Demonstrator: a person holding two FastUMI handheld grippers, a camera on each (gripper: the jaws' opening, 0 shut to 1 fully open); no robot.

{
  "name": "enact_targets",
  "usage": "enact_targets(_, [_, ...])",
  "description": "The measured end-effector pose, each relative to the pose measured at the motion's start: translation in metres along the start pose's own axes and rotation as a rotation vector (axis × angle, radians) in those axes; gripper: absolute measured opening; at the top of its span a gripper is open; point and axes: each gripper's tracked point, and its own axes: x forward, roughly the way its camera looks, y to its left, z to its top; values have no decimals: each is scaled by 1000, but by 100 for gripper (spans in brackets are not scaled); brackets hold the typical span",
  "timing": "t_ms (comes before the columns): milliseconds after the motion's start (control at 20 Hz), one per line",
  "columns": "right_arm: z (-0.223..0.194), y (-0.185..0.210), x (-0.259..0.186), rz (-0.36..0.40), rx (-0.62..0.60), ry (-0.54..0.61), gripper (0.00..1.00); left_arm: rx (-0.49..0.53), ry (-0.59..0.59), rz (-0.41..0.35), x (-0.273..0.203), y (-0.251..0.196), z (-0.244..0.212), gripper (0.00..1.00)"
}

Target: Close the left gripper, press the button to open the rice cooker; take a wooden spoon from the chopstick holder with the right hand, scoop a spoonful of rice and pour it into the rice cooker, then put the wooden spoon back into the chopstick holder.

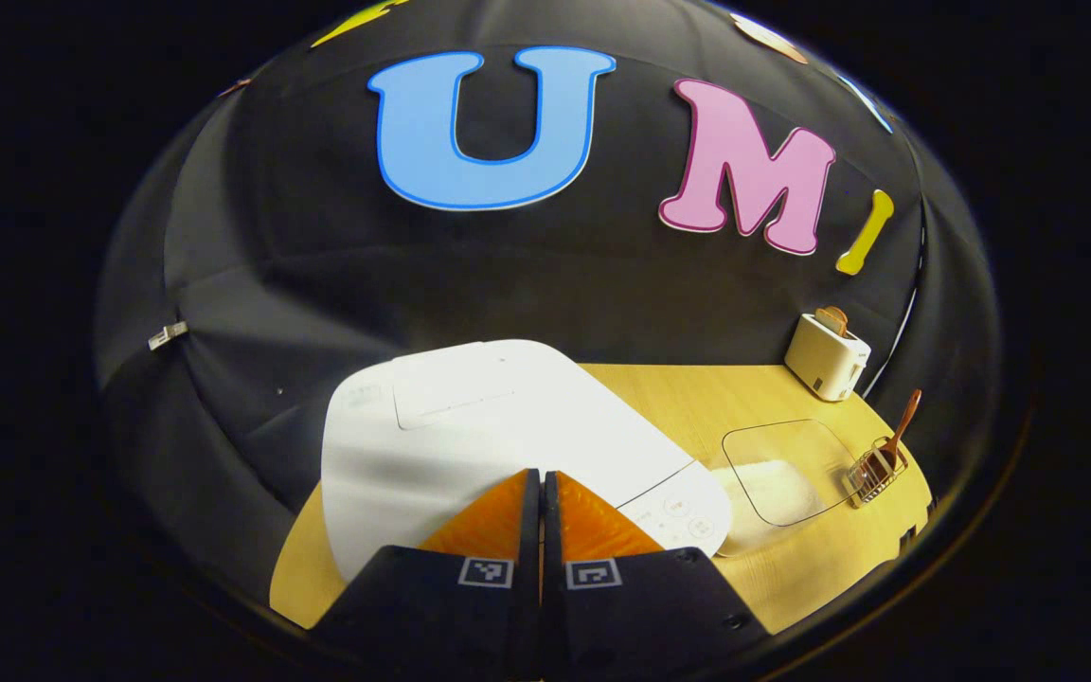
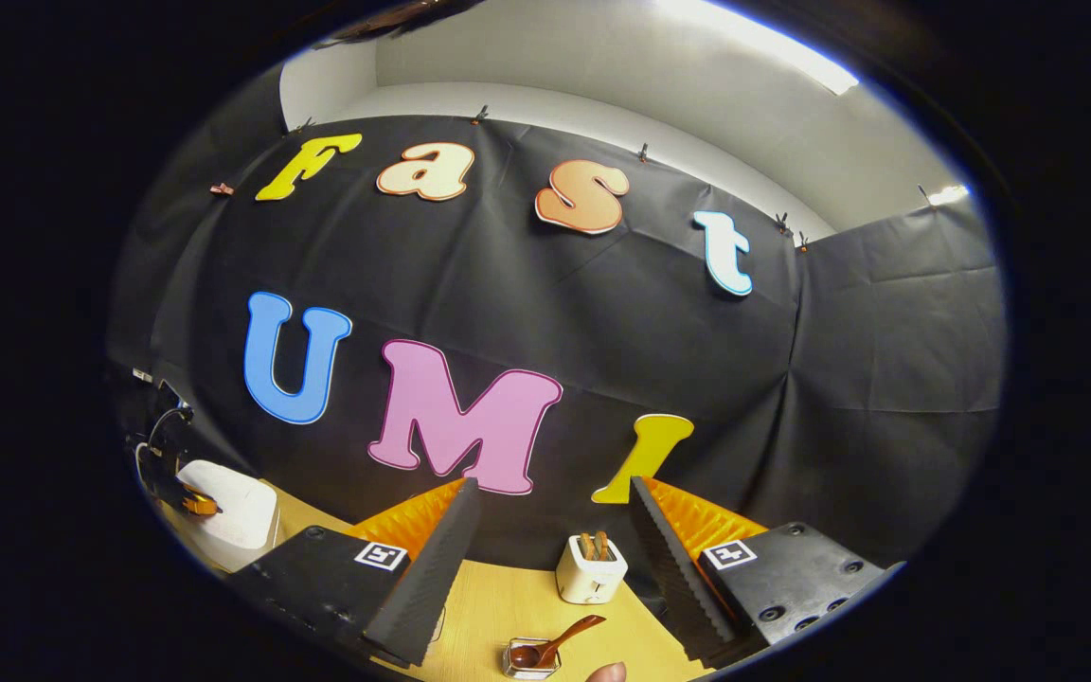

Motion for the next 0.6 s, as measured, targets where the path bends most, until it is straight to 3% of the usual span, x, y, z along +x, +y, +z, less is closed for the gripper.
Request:
enact_targets(350, [4,-2,-2,-10,0,-13,97,-41,29,-9,-1,0,4,6])
enact_targets(600, [9,-4,-5,-19,-28,-25,97,-42,-172,-6,-20,5,66,6])
